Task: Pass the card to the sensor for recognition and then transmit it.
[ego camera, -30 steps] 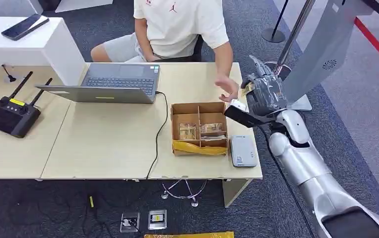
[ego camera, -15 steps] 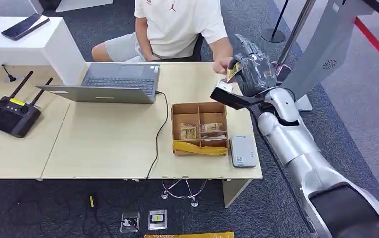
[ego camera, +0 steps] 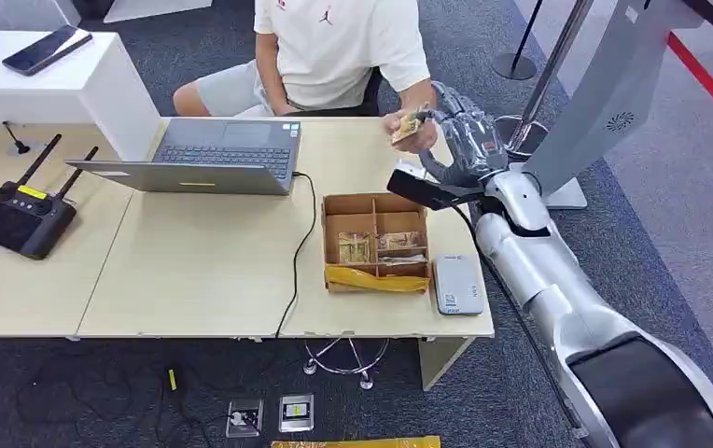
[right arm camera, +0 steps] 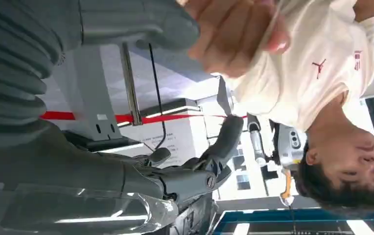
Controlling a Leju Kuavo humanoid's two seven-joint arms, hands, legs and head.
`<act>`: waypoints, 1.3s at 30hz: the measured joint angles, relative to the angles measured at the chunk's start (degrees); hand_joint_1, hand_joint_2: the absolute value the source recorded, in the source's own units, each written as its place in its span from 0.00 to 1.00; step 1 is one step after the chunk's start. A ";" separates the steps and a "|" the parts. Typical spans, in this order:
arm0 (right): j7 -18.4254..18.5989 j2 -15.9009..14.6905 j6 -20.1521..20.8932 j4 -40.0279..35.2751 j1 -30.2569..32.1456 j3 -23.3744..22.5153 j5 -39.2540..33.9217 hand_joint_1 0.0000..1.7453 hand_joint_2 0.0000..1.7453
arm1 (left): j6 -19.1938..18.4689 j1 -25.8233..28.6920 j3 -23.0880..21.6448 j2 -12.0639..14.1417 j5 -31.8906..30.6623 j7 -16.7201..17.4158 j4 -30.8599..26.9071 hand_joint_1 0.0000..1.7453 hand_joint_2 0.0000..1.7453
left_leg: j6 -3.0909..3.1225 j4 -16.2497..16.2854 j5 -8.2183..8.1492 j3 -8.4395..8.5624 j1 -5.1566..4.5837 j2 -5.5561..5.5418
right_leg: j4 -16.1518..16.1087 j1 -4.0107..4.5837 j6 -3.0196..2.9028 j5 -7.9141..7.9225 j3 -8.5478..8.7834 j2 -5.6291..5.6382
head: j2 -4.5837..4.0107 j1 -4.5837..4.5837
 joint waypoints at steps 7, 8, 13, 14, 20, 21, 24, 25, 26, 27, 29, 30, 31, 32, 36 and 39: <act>1.25 -1.14 6.37 -0.13 1.38 0.02 -2.65 0.00 1.00 | 0.70 0.60 0.00 -0.17 1.99 0.20 0.00 0.00 0.00 | 0.00 0.01 0.00 0.05 0.00 0.01 | -0.01 0.00 0.00 0.00 -0.01 0.02 | 0.00 0.00; 1.38 -1.50 7.79 -0.54 1.74 -0.09 -3.34 0.00 1.00 | 0.88 0.68 0.00 -0.17 2.36 0.26 0.00 0.00 0.00 | 0.00 0.01 0.00 0.05 0.00 0.01 | -0.01 0.00 0.00 0.00 -0.01 0.02 | 0.00 0.00; 2.27 -5.38 16.16 -3.85 3.36 -1.68 -7.41 0.00 1.00 | 1.16 0.99 -0.33 -0.15 3.66 0.44 0.00 0.00 0.00 | 0.00 0.03 0.00 0.05 -0.02 0.01 | -0.03 -0.02 0.00 0.00 0.00 -0.01 | 0.00 0.02; 2.45 -6.68 17.94 -4.83 3.86 -1.90 -7.96 0.00 1.00 | 1.18 1.06 -0.53 -0.15 4.00 0.44 0.00 0.00 0.00 | 0.00 0.03 0.00 0.05 -0.03 0.00 | -0.04 -0.03 0.00 0.00 0.00 0.00 | 0.00 0.00; 4.99 -13.29 24.86 -10.32 7.47 -3.85 -10.19 0.00 1.00 | 1.40 1.35 -0.94 -0.13 5.10 0.44 0.00 0.00 0.00 | 0.02 0.04 -0.02 0.04 -0.04 -0.01 | -0.08 -0.05 0.01 0.01 0.00 -0.02 | 0.00 0.00; 5.58 -14.32 25.80 -11.41 8.43 -4.26 -10.47 0.00 1.00 | 1.40 1.40 -0.94 -0.11 5.25 0.44 0.00 0.00 0.00 | 0.02 0.03 -0.02 0.03 -0.04 -0.02 | -0.08 -0.05 0.01 0.01 0.01 -0.04 | 0.00 0.00; 6.54 -16.72 27.94 -14.03 10.51 -4.99 -10.65 0.00 1.00 | 1.51 1.70 -0.94 0.04 5.82 0.44 0.00 0.00 0.00 | -0.02 0.02 -0.06 0.03 -0.04 0.03 | -0.08 -0.05 0.01 0.01 -0.01 0.00 | 0.00 0.00; 6.87 -17.42 28.49 -14.69 10.96 -5.35 -10.67 0.00 1.00 | 1.62 1.73 -0.94 0.20 5.90 0.44 0.00 0.00 0.00 | -0.02 0.02 -0.06 0.08 -0.02 0.11 | -0.08 -0.05 0.01 0.01 -0.02 0.07 | 0.00 -0.02; 7.19 -18.01 29.20 -15.38 11.62 -5.70 -10.67 0.00 1.00 | 1.88 1.74 -0.96 0.20 6.06 0.44 0.00 0.00 0.00 | -0.02 0.02 -0.06 0.11 0.00 0.11 | -0.08 -0.03 0.01 0.01 0.00 0.06 | 0.00 -0.04; 7.58 -18.67 30.14 -16.34 12.42 -5.88 -10.71 0.00 1.00 | 2.10 1.73 -0.96 0.22 6.28 0.44 0.00 0.00 0.00 | -0.02 0.02 -0.06 0.11 0.00 0.07 | -0.08 -0.02 0.01 0.00 0.01 0.06 | 0.00 0.00; 8.76 -20.30 32.35 -18.44 14.47 -6.03 -10.84 0.00 1.00 | 2.21 1.84 -0.96 0.26 6.38 0.44 0.00 0.00 0.00 | -0.02 0.02 -0.05 0.05 0.00 -0.03 | -0.08 -0.01 0.01 0.00 0.02 -0.06 | 0.00 0.00; 9.36 -20.99 33.19 -19.59 15.58 -6.12 -10.87 0.00 1.00 | 2.21 1.99 -0.96 0.33 6.39 0.44 0.00 0.00 0.00 | -0.02 0.02 -0.05 0.02 0.00 -0.03 | -0.08 0.00 0.01 0.00 0.02 -0.07 | 0.00 0.02; 9.92 -21.42 33.82 -20.70 16.61 -6.25 -10.89 0.00 1.00 | 2.19 2.04 -0.96 0.33 6.39 0.46 0.00 0.00 0.00 | -0.02 0.01 -0.05 0.01 0.00 -0.03 | -0.07 0.00 0.01 0.00 0.02 -0.06 | 0.00 0.00; 10.53 -21.79 34.29 -21.87 17.61 -6.43 -10.95 0.00 1.00 | 2.17 2.03 -0.96 0.39 6.41 0.50 0.00 0.00 0.00 | -0.02 0.01 -0.06 0.02 0.00 0.00 | -0.07 -0.01 0.01 0.00 0.02 -0.04 | 0.00 -0.02; 12.31 -22.27 35.43 -25.40 20.71 -6.29 -10.78 0.00 1.00 | 1.93 1.86 -0.98 0.48 6.43 0.57 0.00 0.00 0.00 | -0.02 0.01 -0.06 0.04 0.00 0.03 | -0.07 -0.01 0.01 0.00 0.02 -0.01 | 0.00 0.00; 13.22 -22.27 36.05 -27.30 22.16 -5.70 -10.38 0.00 1.00 | 1.44 1.85 -0.98 0.48 6.45 0.59 0.00 0.00 0.00 | -0.02 0.01 -0.05 0.03 0.00 0.00 | -0.07 -0.01 0.01 0.00 0.02 -0.01 | 0.00 0.00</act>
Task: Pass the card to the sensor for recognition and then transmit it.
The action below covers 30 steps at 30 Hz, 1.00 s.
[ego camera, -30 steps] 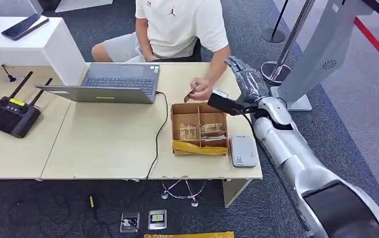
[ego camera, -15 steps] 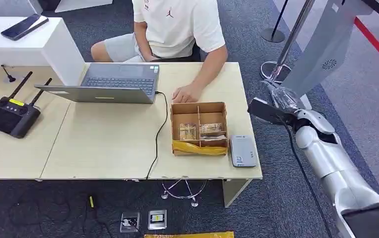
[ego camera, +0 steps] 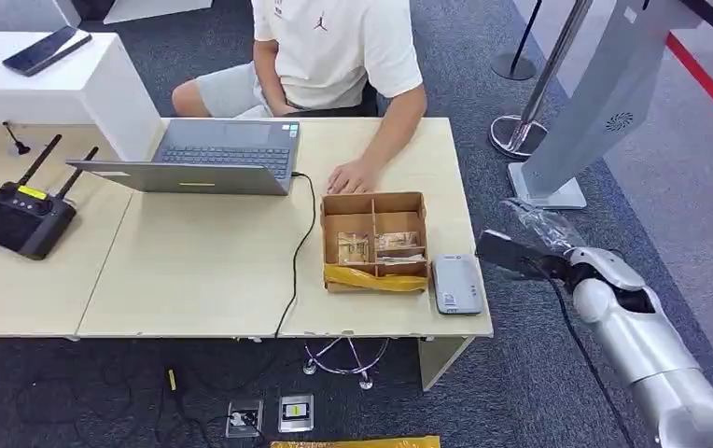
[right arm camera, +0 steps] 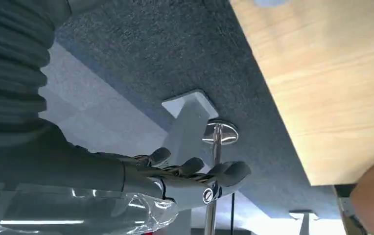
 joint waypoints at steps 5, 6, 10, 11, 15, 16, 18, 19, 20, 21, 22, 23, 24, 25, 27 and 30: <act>0.46 0.04 2.20 -2.83 1.20 0.85 0.41 0.00 1.00 | -0.24 -0.03 0.00 0.04 0.68 0.11 0.00 0.00 0.00 | 0.00 -0.01 0.00 -0.01 0.00 0.00 | 0.01 0.00 0.00 0.00 0.01 0.00 | 0.00 0.00; 0.46 0.13 2.34 -3.32 1.35 1.03 0.57 0.00 1.00 | -0.11 0.00 0.00 0.07 0.94 0.13 0.00 0.00 0.00 | 0.00 -0.01 0.00 -0.01 0.00 0.00 | 0.02 0.00 0.00 0.00 0.01 0.00 | 0.00 0.00; 0.46 0.61 2.10 -5.62 2.07 1.81 1.33 0.00 1.00 | 0.48 0.26 0.00 0.04 1.20 0.13 0.00 0.00 0.00 | 0.00 -0.01 0.00 -0.02 0.00 -0.01 | 0.02 0.00 0.00 0.00 0.01 -0.02 | 0.00 -0.02; 0.46 0.83 1.92 -6.05 2.30 1.86 1.40 0.00 1.00 | 0.55 0.27 0.00 0.02 1.18 0.13 0.00 0.00 0.00 | 0.00 -0.01 0.00 -0.02 0.00 -0.01 | 0.02 0.00 0.00 0.00 0.01 -0.02 | 0.00 0.00; 1.09 1.62 0.61 -8.04 3.56 2.45 1.90 0.00 1.00 | -0.15 0.10 0.00 0.02 0.37 0.13 0.00 0.00 0.00 | 0.00 -0.01 0.00 -0.01 0.00 -0.02 | 0.02 0.00 -0.01 0.00 0.01 -0.02 | 0.00 0.00; 1.46 1.83 0.27 -8.45 3.86 2.66 1.95 0.00 1.00 | -0.57 0.03 0.00 0.02 0.17 0.13 0.00 0.00 0.00 | 0.00 -0.01 0.00 0.00 0.00 -0.02 | 0.02 0.00 -0.01 0.00 0.01 -0.01 | 0.00 -0.02; 1.55 2.38 -0.70 -9.07 4.80 2.73 2.12 0.00 1.00 | -1.16 -0.27 -0.02 0.02 -0.09 0.15 0.00 0.00 0.00 | 0.00 -0.01 0.00 -0.01 0.00 -0.02 | 0.02 0.01 -0.01 0.00 0.01 -0.02 | 0.00 0.02; 1.66 2.88 -1.42 -9.48 5.28 2.88 2.21 0.00 1.00 | -1.37 -0.40 -0.02 0.02 -0.13 0.13 0.00 0.00 0.00 | 0.00 -0.02 0.00 -0.01 0.00 -0.02 | 0.02 0.01 -0.01 0.00 0.01 -0.01 | 0.00 0.00; 1.68 3.35 -2.12 -9.77 5.69 3.06 2.30 0.00 1.00 | -1.46 -0.55 -0.02 0.02 -0.20 0.15 0.00 0.00 0.00 | 0.00 -0.02 0.00 -0.01 0.00 -0.01 | 0.02 0.00 -0.01 0.00 0.01 -0.01 | 0.00 -0.02; 1.75 3.78 -2.63 -9.92 6.02 3.26 2.36 0.00 1.00 | -1.46 -0.69 -0.02 0.02 -0.24 0.13 0.00 0.00 0.00 | 0.00 -0.02 0.00 0.00 0.00 -0.01 | 0.02 0.01 -0.01 0.00 0.01 -0.01 | 0.00 -0.02; 1.86 4.13 -2.98 -9.96 6.26 3.37 2.40 0.00 1.00 | -1.49 -0.81 -0.02 0.02 -0.26 0.15 0.00 0.00 0.00 | 0.00 -0.02 0.00 0.00 0.00 -0.01 | 0.02 0.01 -0.01 0.00 0.01 0.00 | 0.00 0.00; 1.99 4.48 -3.41 -9.96 6.44 3.50 2.60 0.00 1.00 | -1.51 -0.85 -0.02 0.02 -0.26 0.13 0.00 0.00 0.00 | -0.01 -0.02 0.01 0.00 0.00 -0.01 | 0.02 0.01 -0.01 0.00 0.01 -0.01 | 0.00 -0.02; 1.99 4.78 -3.91 -9.99 6.61 3.63 2.93 0.00 1.00 | -1.53 -0.86 -0.02 0.02 -0.28 0.15 -0.02 0.00 0.00 | -0.01 -0.02 0.01 0.00 0.00 -0.01 | 0.02 0.01 -0.01 0.00 0.01 -0.01 | 0.00 0.00; 1.99 5.09 -4.31 -9.99 6.76 3.74 3.26 0.00 1.00 | -1.59 -0.86 -0.02 0.02 -0.39 0.13 -0.02 0.00 0.00 | -0.01 -0.02 0.01 0.00 0.00 -0.01 | 0.02 0.01 -0.01 0.00 0.01 0.00 | 0.00 0.00; 1.99 5.72 -4.98 -10.01 7.14 4.04 3.50 0.00 1.00 | -1.68 -0.93 -0.02 0.02 -0.65 0.13 -0.02 0.00 0.00 | -0.01 -0.02 0.01 0.00 0.00 -0.01 | 0.02 0.01 -0.01 0.00 0.01 0.00 | 0.00 0.00; 1.79 6.76 -6.12 -10.03 7.72 4.33 3.87 0.00 1.00 | -1.81 -1.19 -0.02 0.02 -1.09 0.17 -0.02 0.00 0.00 | -0.01 -0.02 0.01 -0.01 0.00 -0.01 | 0.02 0.00 -0.01 0.00 0.01 0.00 | 0.00 0.00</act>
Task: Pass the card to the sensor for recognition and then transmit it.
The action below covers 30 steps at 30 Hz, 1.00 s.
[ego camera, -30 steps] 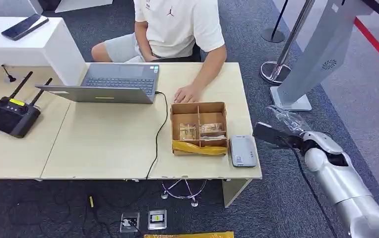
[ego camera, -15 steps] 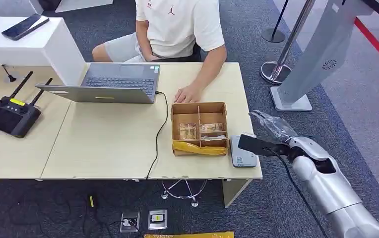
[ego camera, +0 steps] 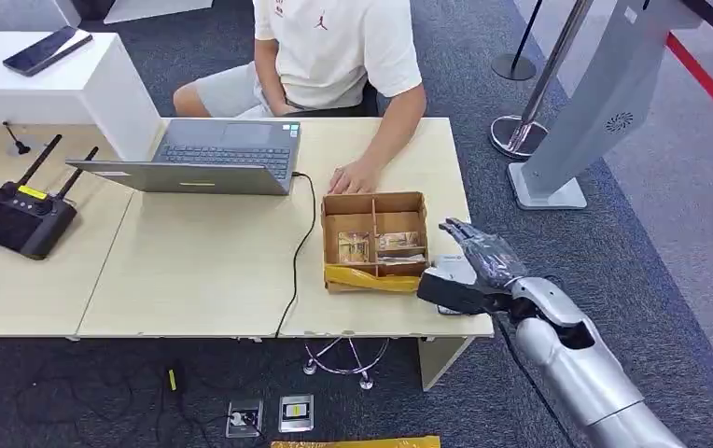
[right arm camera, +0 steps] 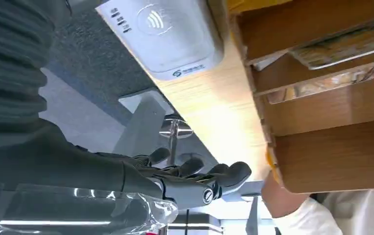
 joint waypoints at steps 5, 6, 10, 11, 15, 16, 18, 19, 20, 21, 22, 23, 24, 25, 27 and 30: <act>-1.12 1.81 -3.81 0.00 0.50 0.20 0.46 0.00 1.00 | 0.00 -0.12 -0.13 -0.02 -0.50 0.28 -0.09 0.00 0.00 | 0.00 0.00 0.00 0.00 0.00 0.01 | 0.00 0.00 0.00 0.00 0.00 0.02 | 0.00 0.00; -1.58 2.30 -4.83 0.00 0.56 0.22 0.57 0.00 1.00 | 0.00 -0.12 -0.24 -0.04 -0.59 0.28 -0.20 0.00 0.00 | 0.00 0.00 0.00 0.00 0.00 0.01 | 0.00 0.00 0.00 0.00 -0.01 0.02 | 0.00 0.00; -2.91 4.37 -8.53 0.35 0.56 0.52 1.53 0.00 1.00 | -0.13 -0.27 -0.52 -0.26 -0.92 0.28 -0.31 0.00 0.00 | 0.00 -0.01 0.00 0.00 0.01 0.01 | 0.00 0.01 0.00 0.00 0.00 0.02 | 0.00 0.00; -3.17 4.94 -9.38 0.63 0.54 0.63 1.64 0.00 1.00 | -0.22 -0.30 -0.65 -0.35 -0.96 0.26 -0.33 0.00 0.00 | 0.00 -0.01 0.00 0.00 0.01 0.01 | 0.01 0.01 0.00 0.00 0.00 0.02 | 0.00 0.00; -5.03 7.28 -12.81 2.30 0.09 0.83 2.40 0.00 1.00 | -0.52 -0.41 -1.05 -0.52 -1.20 0.28 -0.48 0.00 0.00 | 0.00 -0.01 0.00 0.00 0.01 0.01 | 0.02 0.01 0.00 0.00 0.00 0.02 | 0.00 0.00; -5.53 7.93 -13.24 2.86 -0.18 0.83 2.51 0.00 1.00 | -0.50 -0.44 -1.16 -0.59 -1.31 0.33 -0.52 0.00 0.00 | 0.00 -0.01 0.00 -0.01 0.01 0.01 | 0.02 0.01 0.00 0.00 0.00 0.02 | 0.00 0.00; -6.34 9.02 -13.59 4.00 -0.83 0.87 2.64 0.00 1.00 | -0.50 -0.47 -1.38 -0.74 -1.44 0.46 -0.61 0.00 0.00 | 0.00 -0.01 0.00 -0.01 0.01 0.01 | 0.02 0.01 0.00 0.00 -0.01 0.02 | 0.00 0.00; -6.71 9.61 -13.70 4.61 -1.20 0.92 2.73 0.00 1.00 | -0.50 -0.50 -1.38 -0.85 -1.53 0.48 -0.66 0.00 0.00 | -0.01 -0.01 0.00 0.00 0.01 0.01 | 0.02 0.01 0.00 0.00 -0.01 0.02 | 0.00 0.00; -6.89 10.14 -13.83 5.27 -1.57 0.98 2.82 0.00 1.00 | -0.52 -0.55 -1.40 -0.94 -1.57 0.52 -0.72 0.00 0.00 | -0.01 -0.01 0.01 0.00 0.01 0.01 | 0.02 0.01 0.00 0.00 -0.01 0.02 | 0.00 0.00; -6.97 10.54 -13.97 5.73 -1.87 1.05 2.95 0.00 1.00 | -0.52 -0.61 -1.42 -1.03 -1.59 0.66 -0.81 0.00 0.00 | -0.01 -0.01 0.01 0.00 0.01 0.01 | 0.02 0.01 0.00 0.00 -0.01 0.01 | 0.00 0.00; -7.02 10.93 -14.14 6.31 -2.19 1.11 3.06 0.00 1.00 | -0.59 -0.71 -1.46 -1.14 -1.68 0.83 -0.85 0.00 0.00 | -0.01 -0.01 0.01 0.00 0.01 0.00 | 0.02 0.01 0.00 0.00 -0.01 0.01 | 0.00 0.00; -7.08 11.30 -14.27 6.89 -2.44 1.18 3.08 0.00 1.00 | -0.66 -0.79 -1.51 -1.22 -1.79 0.94 -0.94 0.00 0.00 | -0.01 -0.01 0.01 0.00 0.01 0.01 | 0.02 0.01 0.00 0.00 -0.01 0.02 | 0.00 0.00; -7.10 11.58 -14.40 7.43 -2.62 1.25 3.08 0.00 1.00 | -0.70 -0.90 -1.55 -1.27 -1.88 1.03 -0.94 0.00 0.00 | -0.01 -0.01 0.01 0.00 0.01 0.01 | 0.02 0.01 0.00 0.00 -0.01 0.02 | 0.00 0.00; -7.15 11.87 -14.49 8.00 -2.75 1.36 3.08 0.00 1.00 | -0.74 -0.99 -1.77 -1.38 -1.92 1.07 -0.94 0.00 0.00 | -0.01 -0.01 0.01 0.00 0.01 0.00 | 0.02 0.01 0.00 0.00 -0.01 0.01 | 0.00 0.00; -7.41 12.30 -14.73 9.07 -2.97 1.44 3.06 0.00 1.00 | -0.79 -1.13 -1.95 -1.46 -1.92 1.27 -0.96 0.00 0.00 | -0.01 -0.01 0.01 0.00 0.01 0.00 | 0.02 0.01 0.00 0.00 -0.01 0.02 | 0.00 0.00; -7.69 12.81 -15.04 10.90 -3.41 1.44 3.04 0.00 1.00 | -0.81 -1.36 -2.54 -1.64 -1.92 1.64 -0.96 0.00 0.00 | -0.01 0.00 0.01 0.00 0.01 0.00 | 0.02 0.01 0.00 0.00 -0.01 0.01 | 0.00 0.00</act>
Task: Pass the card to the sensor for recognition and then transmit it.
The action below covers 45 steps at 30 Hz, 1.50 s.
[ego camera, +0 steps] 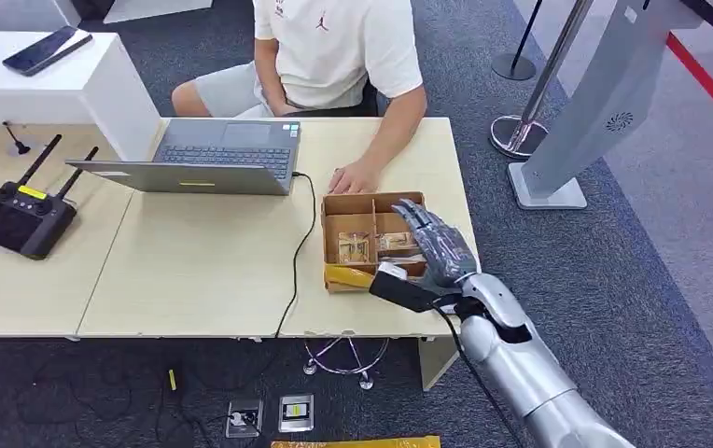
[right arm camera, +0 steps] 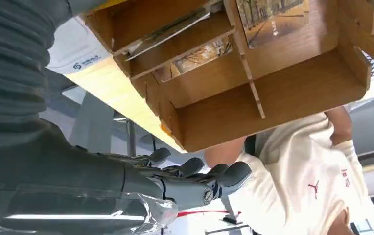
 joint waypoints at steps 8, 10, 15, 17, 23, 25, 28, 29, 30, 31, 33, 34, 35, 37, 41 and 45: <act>-0.02 0.18 0.11 2.50 -0.61 0.00 -0.15 0.00 1.00 | -0.50 -0.44 -0.35 -0.37 0.00 0.35 -0.02 0.00 0.00 | 0.00 0.00 0.00 0.00 0.00 0.00 | 0.00 0.00 0.00 0.00 0.00 0.00 | 0.00 0.00; -0.02 0.17 0.17 2.95 -0.67 0.00 -0.15 0.00 1.00 | -0.59 -0.49 -0.37 -0.50 0.00 0.41 -0.13 0.00 0.00 | 0.00 0.00 0.00 0.00 0.00 0.00 | 0.00 0.00 0.00 0.00 0.00 0.00 | 0.00 0.00; -0.09 0.18 0.48 3.96 -0.89 0.02 -0.11 0.00 1.00 | -0.55 -0.59 -0.37 -0.66 0.20 0.44 -0.13 0.00 0.00 | 0.00 0.00 0.00 0.00 0.00 0.00 | 0.00 0.00 0.00 0.00 0.00 0.00 | 0.00 0.00; -0.13 0.18 0.63 4.35 -1.08 0.02 0.02 0.00 1.00 | -0.48 -0.58 -0.37 -0.70 0.35 0.46 -0.13 0.00 0.00 | 0.00 0.00 0.00 0.00 0.00 0.00 | 0.00 0.00 0.00 0.00 0.00 0.00 | 0.00 0.00; -0.44 0.18 0.96 5.31 -1.48 0.04 0.22 0.00 1.00 | -0.44 -0.57 -0.37 -0.92 0.50 0.57 -0.13 0.00 0.00 | 0.00 0.00 0.00 0.00 0.00 0.00 | 0.00 0.00 0.00 0.00 0.00 0.00 | 0.00 0.00; -0.50 0.18 0.98 5.51 -1.49 0.09 0.22 0.00 1.00 | -0.44 -0.58 -0.37 -0.94 0.50 0.59 -0.13 0.00 0.00 | 0.00 0.00 0.00 0.00 0.00 0.00 | 0.00 0.00 0.00 0.00 0.00 0.00 | 0.00 0.00; -0.94 0.18 0.98 5.95 -1.66 0.11 0.26 0.00 1.00 | -0.46 -0.58 -0.39 -0.98 0.52 0.59 -0.13 0.00 0.00 | 0.00 0.00 0.00 0.00 0.00 0.00 | 0.00 0.00 0.00 0.00 0.00 0.00 | 0.00 0.00; -1.07 0.18 0.98 6.12 -1.75 0.11 0.28 0.00 1.00 | -0.46 -0.58 -0.48 -1.01 0.55 0.61 -0.13 0.00 0.00 | 0.00 0.00 0.00 0.00 0.00 0.00 | 0.00 0.00 0.00 0.00 0.00 0.00 | 0.00 0.00; -1.16 0.22 0.98 6.27 -1.84 0.11 0.28 0.00 1.00 | -0.44 -0.58 -0.68 -1.01 0.57 0.61 -0.15 0.00 0.00 | 0.00 0.00 0.00 0.00 0.00 0.00 | 0.00 0.00 0.00 0.00 0.00 0.00 | 0.00 0.00; -1.20 0.31 0.98 6.43 -1.92 0.11 0.31 0.00 1.00 | -0.44 -0.58 -0.72 -1.01 0.61 0.63 -0.15 0.00 0.00 | 0.00 0.00 0.00 0.00 0.00 0.00 | 0.00 0.00 0.00 0.00 0.00 0.00 | 0.00 0.00; -1.42 0.39 0.98 6.63 -2.07 0.13 0.35 0.01 1.00 | -0.42 -0.59 -0.74 -1.03 0.70 0.63 -0.15 0.00 0.00 | 0.00 0.00 0.00 0.00 0.00 0.00 | 0.00 0.00 0.00 0.00 0.00 0.00 | 0.00 0.00; -1.44 0.46 0.98 6.76 -2.16 0.13 0.35 0.11 1.00 | -0.39 -0.59 -0.76 -1.05 0.79 0.63 -0.15 0.00 0.00 | 0.00 0.00 0.00 0.00 0.00 0.00 | 0.00 0.00 0.00 0.00 0.00 0.00 | 0.00 0.00; -1.46 0.48 0.98 6.87 -2.25 0.13 0.35 0.84 1.00 | -0.37 -0.59 -0.79 -1.07 0.83 0.63 -0.15 0.00 0.00 | 0.00 0.00 0.00 0.00 0.00 0.00 | 0.00 0.00 0.00 0.00 0.00 0.00 | 0.00 0.00; -1.46 0.63 1.03 7.13 -2.43 0.13 0.35 0.94 1.00 | -0.37 -0.58 -0.94 -1.07 0.94 0.63 -0.15 0.00 0.00 | 0.00 0.00 0.00 0.00 0.00 0.00 | 0.00 0.00 0.00 0.00 0.00 0.00 | 0.00 0.00; -1.90 0.79 1.82 7.59 -2.79 0.15 0.26 1.00 1.00 | -0.39 -0.58 -1.29 -1.07 0.98 0.63 -0.15 0.00 0.00 | 0.00 0.00 0.00 0.00 0.00 0.00 | 0.00 0.00 0.00 0.00 0.00 0.00 | 0.00 0.00; -2.10 0.94 2.56 8.18 -3.12 0.15 0.17 1.00 1.00 | -0.42 -0.58 -1.44 -1.07 1.11 0.63 -0.15 0.00 0.00 | 0.00 0.00 0.00 0.00 0.00 0.00 | 0.00 0.00 0.00 0.00 0.00 0.00 | 0.00 0.00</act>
